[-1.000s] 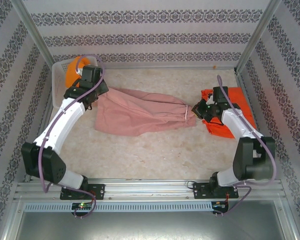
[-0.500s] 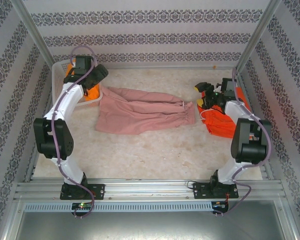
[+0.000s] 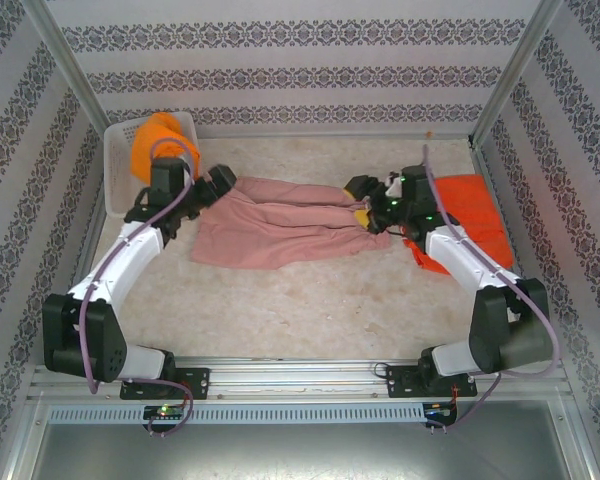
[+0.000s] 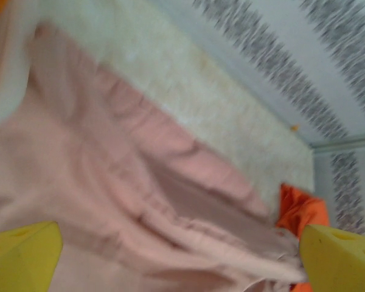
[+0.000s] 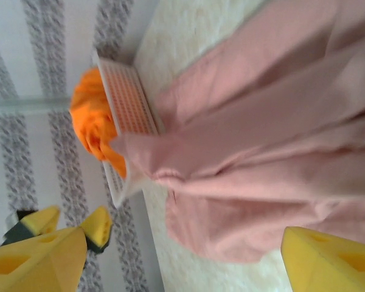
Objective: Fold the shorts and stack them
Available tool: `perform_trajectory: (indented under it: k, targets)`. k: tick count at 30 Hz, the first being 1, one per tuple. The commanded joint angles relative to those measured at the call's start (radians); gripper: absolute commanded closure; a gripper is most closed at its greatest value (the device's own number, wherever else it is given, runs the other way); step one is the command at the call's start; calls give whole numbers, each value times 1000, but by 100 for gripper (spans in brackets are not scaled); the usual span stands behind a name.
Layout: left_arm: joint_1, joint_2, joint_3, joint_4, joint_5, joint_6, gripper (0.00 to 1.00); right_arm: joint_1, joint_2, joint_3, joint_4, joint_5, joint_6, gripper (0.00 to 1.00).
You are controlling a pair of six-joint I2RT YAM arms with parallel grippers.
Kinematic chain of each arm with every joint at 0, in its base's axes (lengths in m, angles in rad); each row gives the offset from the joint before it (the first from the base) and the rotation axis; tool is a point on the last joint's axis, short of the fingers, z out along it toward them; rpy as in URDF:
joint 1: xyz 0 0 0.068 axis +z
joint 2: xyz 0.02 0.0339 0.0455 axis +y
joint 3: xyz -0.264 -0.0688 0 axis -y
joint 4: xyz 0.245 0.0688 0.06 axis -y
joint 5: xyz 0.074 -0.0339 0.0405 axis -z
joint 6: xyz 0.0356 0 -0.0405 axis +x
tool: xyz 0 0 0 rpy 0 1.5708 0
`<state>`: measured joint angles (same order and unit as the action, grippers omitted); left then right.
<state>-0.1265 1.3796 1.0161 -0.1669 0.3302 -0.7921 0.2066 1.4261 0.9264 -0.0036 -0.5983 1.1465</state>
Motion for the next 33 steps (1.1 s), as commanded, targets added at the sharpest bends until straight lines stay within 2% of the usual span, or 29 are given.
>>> perform_trajectory:
  k: [1, 9, 21, 33]
  targets:
    - [-26, -2, -78, 153, 3, -24, 0, 43, 49, -2, -3, 64, -30, 16]
    - [-46, 76, -195, 307, -27, -53, 0, 65, 265, 127, 20, 22, -25, 16]
    - [-46, 125, -314, 361, -53, -7, 0, -3, 555, 422, 25, -41, 55, 16]
    - [-46, 65, -450, 385, -63, -35, 0, -85, 758, 566, 11, -112, 98, 13]
